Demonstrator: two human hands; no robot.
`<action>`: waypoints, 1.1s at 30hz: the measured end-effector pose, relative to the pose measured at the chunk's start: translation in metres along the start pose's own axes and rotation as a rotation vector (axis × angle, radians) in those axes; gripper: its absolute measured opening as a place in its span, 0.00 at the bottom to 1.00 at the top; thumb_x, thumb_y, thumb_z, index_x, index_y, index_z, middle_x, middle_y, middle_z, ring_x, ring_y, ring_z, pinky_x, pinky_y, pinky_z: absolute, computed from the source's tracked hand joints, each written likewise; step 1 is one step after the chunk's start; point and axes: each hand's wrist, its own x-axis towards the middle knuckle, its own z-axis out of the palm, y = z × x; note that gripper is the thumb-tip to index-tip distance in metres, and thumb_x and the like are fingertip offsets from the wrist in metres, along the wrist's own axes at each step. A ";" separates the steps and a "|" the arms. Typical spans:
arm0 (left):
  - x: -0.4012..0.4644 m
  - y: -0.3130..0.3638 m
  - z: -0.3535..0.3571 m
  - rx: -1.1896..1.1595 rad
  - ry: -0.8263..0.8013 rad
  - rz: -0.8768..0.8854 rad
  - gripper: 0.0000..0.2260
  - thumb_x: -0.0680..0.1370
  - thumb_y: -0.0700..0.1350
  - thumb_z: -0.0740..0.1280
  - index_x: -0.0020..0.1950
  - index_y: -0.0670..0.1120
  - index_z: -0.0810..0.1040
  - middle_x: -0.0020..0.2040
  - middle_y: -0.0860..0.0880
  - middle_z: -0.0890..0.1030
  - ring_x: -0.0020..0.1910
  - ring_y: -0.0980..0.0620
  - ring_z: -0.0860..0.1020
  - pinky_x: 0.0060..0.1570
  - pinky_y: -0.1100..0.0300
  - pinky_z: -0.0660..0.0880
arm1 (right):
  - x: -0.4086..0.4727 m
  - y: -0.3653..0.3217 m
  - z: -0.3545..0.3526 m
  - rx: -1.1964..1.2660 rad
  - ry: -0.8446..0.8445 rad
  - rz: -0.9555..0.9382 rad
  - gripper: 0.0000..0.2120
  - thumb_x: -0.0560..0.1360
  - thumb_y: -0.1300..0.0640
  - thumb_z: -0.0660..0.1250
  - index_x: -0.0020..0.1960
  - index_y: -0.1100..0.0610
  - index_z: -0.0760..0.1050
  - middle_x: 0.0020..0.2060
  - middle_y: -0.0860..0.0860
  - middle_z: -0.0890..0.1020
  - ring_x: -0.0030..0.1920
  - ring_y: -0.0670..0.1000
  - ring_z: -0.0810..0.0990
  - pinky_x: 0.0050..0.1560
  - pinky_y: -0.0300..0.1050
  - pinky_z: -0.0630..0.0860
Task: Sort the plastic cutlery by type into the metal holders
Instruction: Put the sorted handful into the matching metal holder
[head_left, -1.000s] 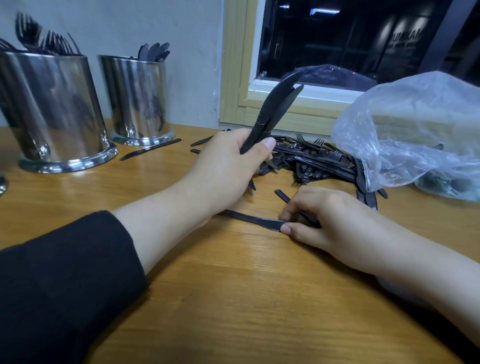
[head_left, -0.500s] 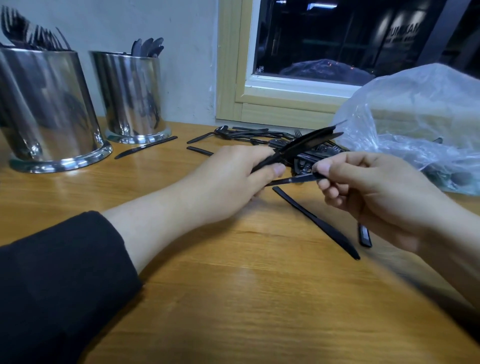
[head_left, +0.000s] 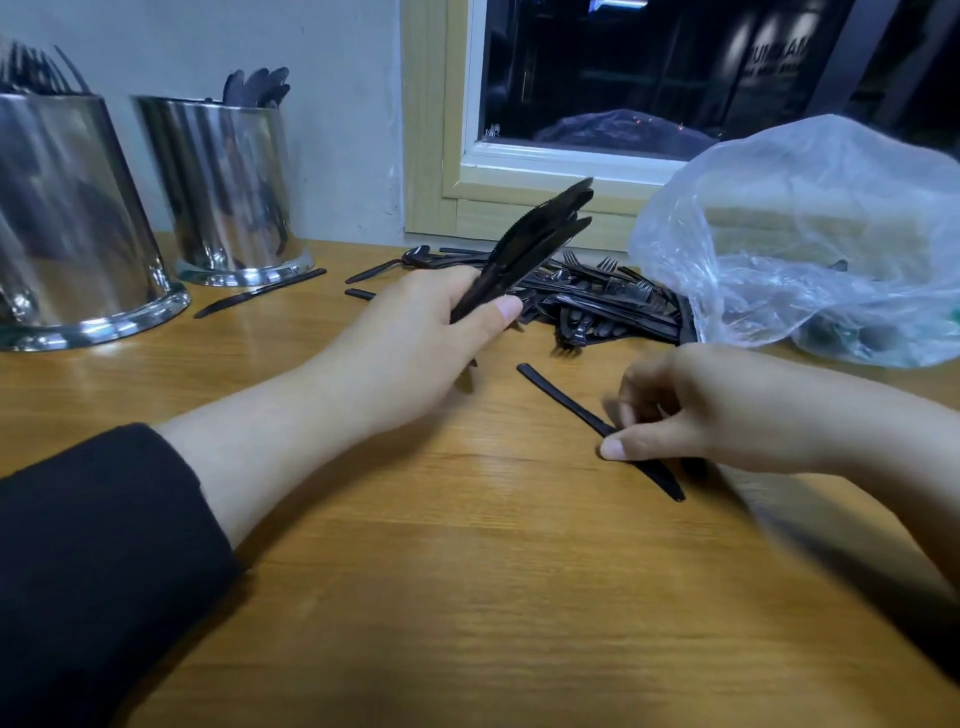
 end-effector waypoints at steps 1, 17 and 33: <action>-0.001 0.001 0.000 0.010 -0.007 0.008 0.16 0.83 0.54 0.63 0.46 0.42 0.76 0.27 0.58 0.71 0.25 0.60 0.68 0.27 0.65 0.64 | 0.000 0.000 0.001 0.045 -0.010 -0.021 0.16 0.70 0.38 0.73 0.41 0.50 0.78 0.31 0.40 0.78 0.31 0.41 0.74 0.34 0.33 0.70; -0.007 0.006 0.005 0.008 -0.258 0.035 0.14 0.83 0.54 0.63 0.45 0.44 0.76 0.31 0.52 0.80 0.27 0.57 0.74 0.31 0.62 0.71 | -0.004 -0.016 0.005 0.262 0.449 -0.290 0.05 0.73 0.50 0.74 0.42 0.48 0.79 0.34 0.38 0.78 0.33 0.39 0.75 0.35 0.29 0.69; -0.001 -0.009 0.008 -0.261 -0.101 -0.102 0.11 0.82 0.52 0.65 0.47 0.46 0.77 0.29 0.55 0.70 0.23 0.56 0.66 0.27 0.59 0.64 | 0.007 0.033 -0.003 -0.170 0.134 0.096 0.08 0.76 0.42 0.70 0.42 0.44 0.76 0.35 0.38 0.77 0.36 0.36 0.74 0.34 0.32 0.65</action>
